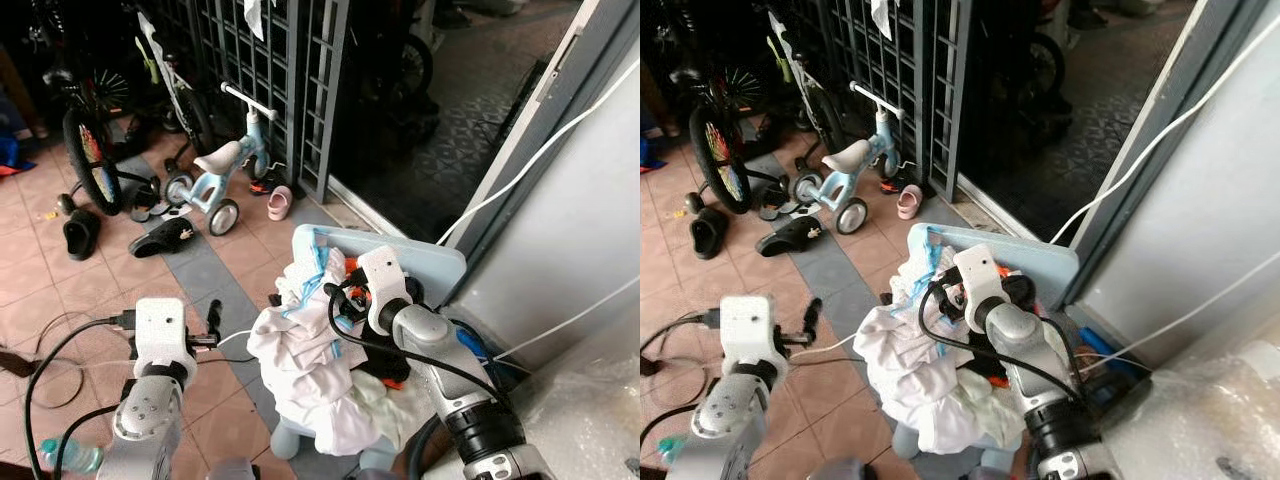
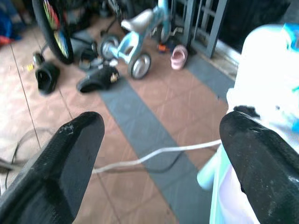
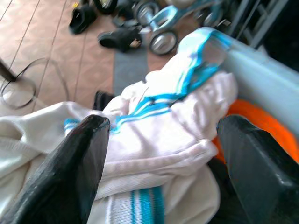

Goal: Clothes washing

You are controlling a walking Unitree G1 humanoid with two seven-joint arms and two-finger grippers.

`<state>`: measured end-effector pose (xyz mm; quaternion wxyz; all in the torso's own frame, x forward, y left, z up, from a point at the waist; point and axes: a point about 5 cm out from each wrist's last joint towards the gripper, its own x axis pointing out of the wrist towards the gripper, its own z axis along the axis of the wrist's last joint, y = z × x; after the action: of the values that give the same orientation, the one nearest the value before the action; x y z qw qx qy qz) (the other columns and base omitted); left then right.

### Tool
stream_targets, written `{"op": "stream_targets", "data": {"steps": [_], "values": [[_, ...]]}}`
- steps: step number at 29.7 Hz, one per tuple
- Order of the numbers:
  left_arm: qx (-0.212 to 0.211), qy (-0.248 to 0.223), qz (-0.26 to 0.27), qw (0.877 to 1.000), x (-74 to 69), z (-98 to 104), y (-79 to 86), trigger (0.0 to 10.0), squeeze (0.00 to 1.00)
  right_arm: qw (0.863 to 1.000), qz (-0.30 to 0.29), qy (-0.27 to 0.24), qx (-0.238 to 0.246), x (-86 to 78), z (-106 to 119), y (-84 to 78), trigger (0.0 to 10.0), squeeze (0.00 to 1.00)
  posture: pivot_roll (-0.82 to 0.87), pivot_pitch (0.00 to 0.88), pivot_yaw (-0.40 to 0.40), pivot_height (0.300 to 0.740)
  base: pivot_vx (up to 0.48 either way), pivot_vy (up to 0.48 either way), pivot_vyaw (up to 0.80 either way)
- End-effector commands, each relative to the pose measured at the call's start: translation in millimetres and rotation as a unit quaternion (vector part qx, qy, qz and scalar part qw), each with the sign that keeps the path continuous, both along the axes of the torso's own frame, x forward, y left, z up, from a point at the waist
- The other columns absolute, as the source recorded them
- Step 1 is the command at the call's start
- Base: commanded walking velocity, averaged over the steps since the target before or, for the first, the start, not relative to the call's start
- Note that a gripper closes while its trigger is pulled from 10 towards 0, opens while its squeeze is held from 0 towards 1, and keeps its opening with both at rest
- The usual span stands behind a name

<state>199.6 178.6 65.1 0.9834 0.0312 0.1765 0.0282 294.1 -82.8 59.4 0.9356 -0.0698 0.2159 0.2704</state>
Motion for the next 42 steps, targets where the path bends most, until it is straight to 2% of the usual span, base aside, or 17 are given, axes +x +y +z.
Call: {"op": "stream_targets", "data": {"steps": [1, 5, 7, 8, 9, 17, 31, 35, 36, 42], "values": [[-0.003, -0.003, -0.005, 1.0, -5.0, 9, -0.5, 10.0, 0.0, 0.999, 0.006, 0.038, 0.008, 2.8, -5, 6.2, 10.0, 0.0, 0.11, 0.109, -0.068, 0.74, 0.0, 0.0, 0.0], [0.001, 0.004, 0.004, 1.0, -16.4, 14, 0.2, 10.0, 0.0, 0.997, -0.003, 0.082, 0.001, 9.8, -16, 16.1, 10.0, 0.0, 0.13, 0.146, -0.081, 0.74, 0.0, 0.0, 0.0], [0.002, 0.006, 0.005, 1.0, -18.0, 14, 0.2, 10.0, 0.0, 0.996, -0.005, 0.086, -0.003, 10.5, -18, 17.1, 10.0, 0.0, 0.13, 0.146, -0.081, 0.74, 0.0, 0.0, 0.0], [0.002, 0.008, 0.004, 1.0, -19.8, 15, -0.5, 10.0, 0.0, 0.995, -0.013, 0.094, -0.014, 11.5, -21, 17.1, 2.8, 0.0, 0.13, 0.152, -0.086, 0.74, 0.0, 0.0, 0.0], [0.001, 0.011, 0.002, 1.0, -21.6, 16, -1.4, 10.0, 0.0, 0.994, -0.021, 0.102, -0.025, 12.3, -24, 17.1, 0.0, 0.0, 0.14, 0.152, -0.09, 0.74, 0.0, 0.0, 0.0], [0.001, 0.02, 0.001, 1.0, -22.1, 18, -3.9, 10.0, 0.0, 0.992, -0.035, 0.119, -0.037, 17.0, -27, 17.3, 0.0, 0.0, 0.14, 0.145, -0.106, 0.74, 0.0, 0.0, 0.0], [-0.001, 0.02, 0.01, 1.0, -16.1, 17, -7.5, 10.0, 0.0, 0.987, -0.041, 0.147, -0.049, 15.3, -35, 4.3, 0.0, 0.0, 0.13, 0.125, -0.138, 0.74, 0.0, 0.0, 0.0], [-0.001, 0.019, 0.015, 1.0, -15.7, 16, -7.8, 10.0, 0.0, 0.984, -0.05, 0.164, -0.038, 14.9, -37, 2.5, 0.0, 0.0, 0.13, 0.115, -0.147, 0.74, 0.0, 0.0, 0.0], [-0.001, 0.016, 0.02, 1.0, -15.0, 16, -7.5, 10.0, 0.0, 0.981, -0.061, 0.184, -0.024, 13.8, -39, 1.5, 0.0, 0.0, 0.13, 0.114, -0.151, 0.74, 0.0, 0.0, 0.0], [-0.002, 0.008, 0.026, 1.0, -10.5, 17, -8.4, 10.0, 0.0, 0.977, -0.074, 0.199, -0.026, 11.9, -45, -6.6, 0.0, 0.0, 0.13, 0.103, -0.162, 0.74, 0.0, 0.0, 0.0]]}}
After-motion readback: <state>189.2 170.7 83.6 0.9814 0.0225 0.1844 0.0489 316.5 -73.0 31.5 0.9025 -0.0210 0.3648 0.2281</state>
